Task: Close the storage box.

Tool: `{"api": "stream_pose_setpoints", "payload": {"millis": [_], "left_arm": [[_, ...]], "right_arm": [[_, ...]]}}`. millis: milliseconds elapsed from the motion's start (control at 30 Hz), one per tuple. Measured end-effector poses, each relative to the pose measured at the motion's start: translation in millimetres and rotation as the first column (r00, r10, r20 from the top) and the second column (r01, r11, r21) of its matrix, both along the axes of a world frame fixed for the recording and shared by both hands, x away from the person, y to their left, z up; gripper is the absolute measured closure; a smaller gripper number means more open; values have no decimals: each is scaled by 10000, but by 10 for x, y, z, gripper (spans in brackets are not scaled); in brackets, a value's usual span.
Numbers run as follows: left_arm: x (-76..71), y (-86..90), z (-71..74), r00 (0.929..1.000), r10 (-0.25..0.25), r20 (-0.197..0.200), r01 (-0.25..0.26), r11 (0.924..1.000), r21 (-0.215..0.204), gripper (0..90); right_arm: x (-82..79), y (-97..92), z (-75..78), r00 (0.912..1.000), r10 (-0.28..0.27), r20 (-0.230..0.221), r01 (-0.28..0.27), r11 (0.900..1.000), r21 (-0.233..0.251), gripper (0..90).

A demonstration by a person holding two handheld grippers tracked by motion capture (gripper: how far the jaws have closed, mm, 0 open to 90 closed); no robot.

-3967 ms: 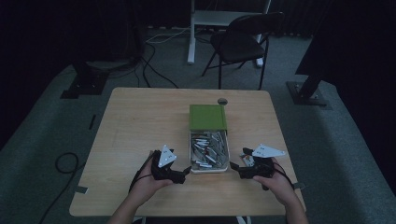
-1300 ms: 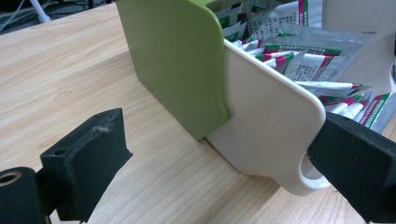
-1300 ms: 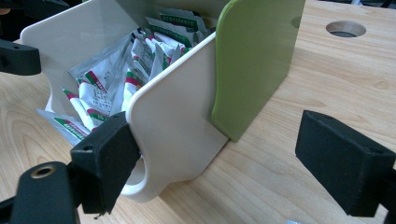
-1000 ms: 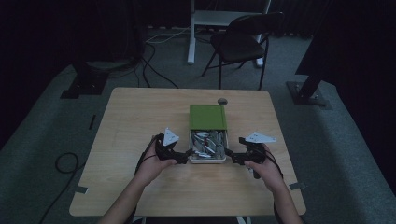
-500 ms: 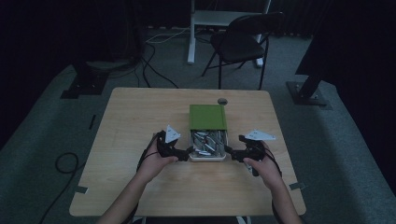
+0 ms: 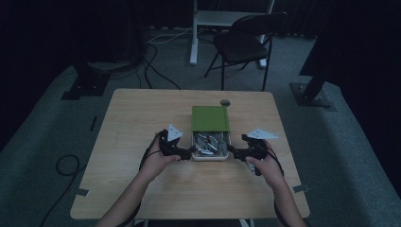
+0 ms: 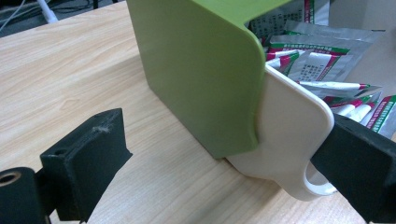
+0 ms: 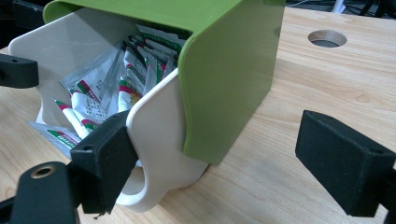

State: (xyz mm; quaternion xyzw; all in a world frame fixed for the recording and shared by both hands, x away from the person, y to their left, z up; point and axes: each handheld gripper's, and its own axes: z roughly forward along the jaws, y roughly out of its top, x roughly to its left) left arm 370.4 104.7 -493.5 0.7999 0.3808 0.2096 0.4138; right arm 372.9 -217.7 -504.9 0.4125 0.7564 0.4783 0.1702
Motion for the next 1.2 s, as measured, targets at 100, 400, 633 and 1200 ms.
{"api": "stream_pose_setpoints", "payload": {"millis": [100, 400, 633, 1200], "left_arm": [[21, -3, 5, 10000, 13, 11, -13, 10000, 43, 55], [76, 6, 1, 10000, 30, 27, -30, 10000, -28, 55], [130, 4, -2, 9999, 125, 62, -125, 9999, -58, 55], [241, -14, 1, 9994, 311, 169, -313, 9995, 101, 55]], "right_arm": [[22, 5, -2, 10000, -77, -23, 77, 10000, 47, 137], [79, 6, -9, 9998, -168, -84, 169, 9997, 152, 136], [131, 16, -7, 9995, -314, -90, 315, 9994, 144, 137], [223, 51, 3, 9972, -743, -77, 744, 9972, 91, 137]]}}
